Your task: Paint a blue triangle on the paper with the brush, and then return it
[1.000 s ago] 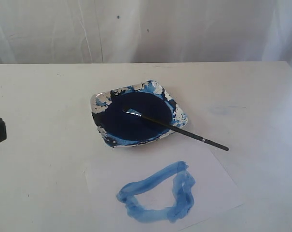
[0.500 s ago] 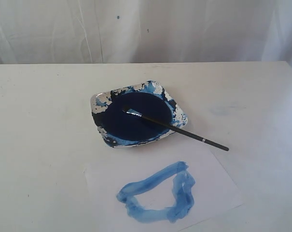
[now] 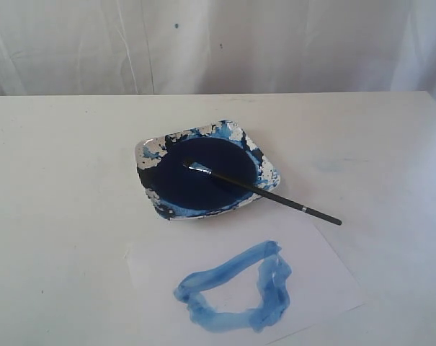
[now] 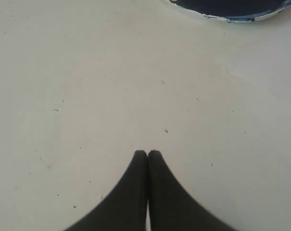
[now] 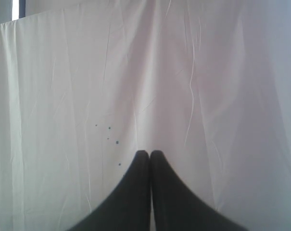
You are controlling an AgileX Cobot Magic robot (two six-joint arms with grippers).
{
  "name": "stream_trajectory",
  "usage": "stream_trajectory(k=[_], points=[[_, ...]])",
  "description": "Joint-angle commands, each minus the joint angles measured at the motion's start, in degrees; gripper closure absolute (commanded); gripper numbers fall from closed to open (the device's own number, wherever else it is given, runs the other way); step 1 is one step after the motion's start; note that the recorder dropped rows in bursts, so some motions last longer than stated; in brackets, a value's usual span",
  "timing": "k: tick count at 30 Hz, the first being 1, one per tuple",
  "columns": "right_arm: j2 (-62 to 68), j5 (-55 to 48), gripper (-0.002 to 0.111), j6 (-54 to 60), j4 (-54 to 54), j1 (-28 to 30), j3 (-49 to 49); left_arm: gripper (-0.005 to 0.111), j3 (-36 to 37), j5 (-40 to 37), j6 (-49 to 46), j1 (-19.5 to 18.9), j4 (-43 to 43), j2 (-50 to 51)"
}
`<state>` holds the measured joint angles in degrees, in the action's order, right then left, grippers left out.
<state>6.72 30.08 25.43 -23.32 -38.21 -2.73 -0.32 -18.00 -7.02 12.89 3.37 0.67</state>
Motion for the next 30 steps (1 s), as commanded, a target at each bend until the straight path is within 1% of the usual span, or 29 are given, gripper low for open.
stream_trajectory(k=[1, 3, 6, 13, 16, 30], points=[[-0.27, -0.40, 0.108, -0.29, 0.14, 0.55, 0.13, 0.107, 0.32, -0.51, 0.89, 0.31, 0.04, -0.67], [-0.27, -0.40, 0.108, -0.29, 0.14, 0.55, 0.13, 0.107, 0.32, -0.89, 0.89, 0.28, 0.04, -0.67], [-0.27, -0.41, 0.108, -0.29, 0.14, 0.55, 0.13, 0.107, 0.32, -1.29, 0.89, -0.85, 0.04, -0.67], [-0.27, -0.41, 0.108, -0.29, 0.14, 0.55, 0.13, 0.107, 0.32, -1.29, 1.05, -5.75, 0.04, -0.67], [-0.27, -0.41, 0.108, -0.29, 0.14, 0.55, 0.13, 0.107, 0.32, -1.29, 1.05, -6.89, 0.04, -0.67], [-0.27, -0.41, 0.108, -0.29, 0.14, 0.55, 0.13, 0.107, 0.32, -1.29, 1.05, -6.99, 0.04, -0.67]])
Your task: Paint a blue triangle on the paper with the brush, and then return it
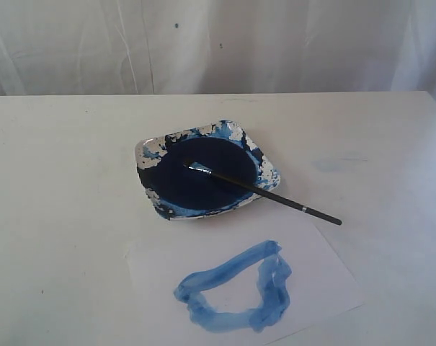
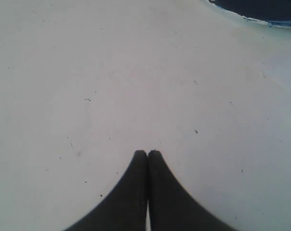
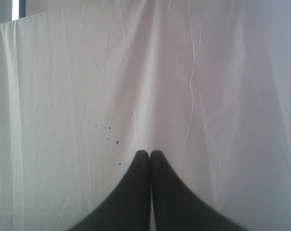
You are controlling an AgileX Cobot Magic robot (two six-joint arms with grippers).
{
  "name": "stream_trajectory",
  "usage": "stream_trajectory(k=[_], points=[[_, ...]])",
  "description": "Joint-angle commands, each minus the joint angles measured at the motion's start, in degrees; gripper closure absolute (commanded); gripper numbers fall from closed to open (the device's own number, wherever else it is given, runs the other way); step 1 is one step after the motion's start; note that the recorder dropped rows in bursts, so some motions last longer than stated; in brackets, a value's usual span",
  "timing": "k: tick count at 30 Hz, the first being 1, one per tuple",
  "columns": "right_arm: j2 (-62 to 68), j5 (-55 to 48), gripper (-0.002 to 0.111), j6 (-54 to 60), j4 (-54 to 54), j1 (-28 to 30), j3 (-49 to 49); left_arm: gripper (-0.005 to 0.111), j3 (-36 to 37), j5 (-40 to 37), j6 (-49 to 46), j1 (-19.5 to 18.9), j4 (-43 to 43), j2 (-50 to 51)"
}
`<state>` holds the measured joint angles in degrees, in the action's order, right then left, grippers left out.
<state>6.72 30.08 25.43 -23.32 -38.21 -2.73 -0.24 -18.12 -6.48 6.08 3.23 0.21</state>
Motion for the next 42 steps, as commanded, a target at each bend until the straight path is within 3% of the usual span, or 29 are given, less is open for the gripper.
stream_trajectory(k=[1, 8, 17, 20, 28, 30, 32, 36, 42], points=[[-0.27, -0.41, 0.108, -0.29, 0.14, 0.55, 0.13, 0.107, 0.24, -1.17, 0.50, -0.18, 0.18, -0.21], [-2.25, -0.92, 0.108, 0.27, 0.14, 2.93, 0.13, 0.107, 0.24, -1.17, 0.50, -0.18, 0.18, -0.21], [-6.72, -14.95, 0.108, -8.23, -1.10, 29.30, 0.13, 0.107, 0.24, -0.96, 0.41, -0.18, 0.18, -0.21], [-6.72, -16.66, 0.108, -8.98, -1.10, 33.74, 0.13, 0.107, 0.24, -0.96, 0.41, -0.18, 0.18, -0.21], [-6.72, -30.08, 0.108, 1.88, -1.00, 34.87, 0.13, 0.107, 0.24, -0.96, 0.41, -0.18, 0.18, -0.21], [-6.72, -37.14, 0.108, 2.42, 4.90, 34.87, 0.13, 0.107, 0.24, -0.96, 0.41, -0.18, 0.18, -0.21], [-6.72, -42.84, 0.108, -3.32, 11.94, 34.87, 0.37, 0.107, 0.24, -0.96, 0.41, -0.18, 0.18, -0.21], [-6.72, -42.74, 0.108, -20.83, 22.72, 34.87, 2.73, 0.107, 0.24, -0.96, 0.41, -0.18, 0.18, -0.21], [-6.72, -49.82, 0.108, -23.10, 23.86, 34.87, 2.73, 0.107, 0.24, -0.96, 0.41, -0.18, 0.18, -0.21]])
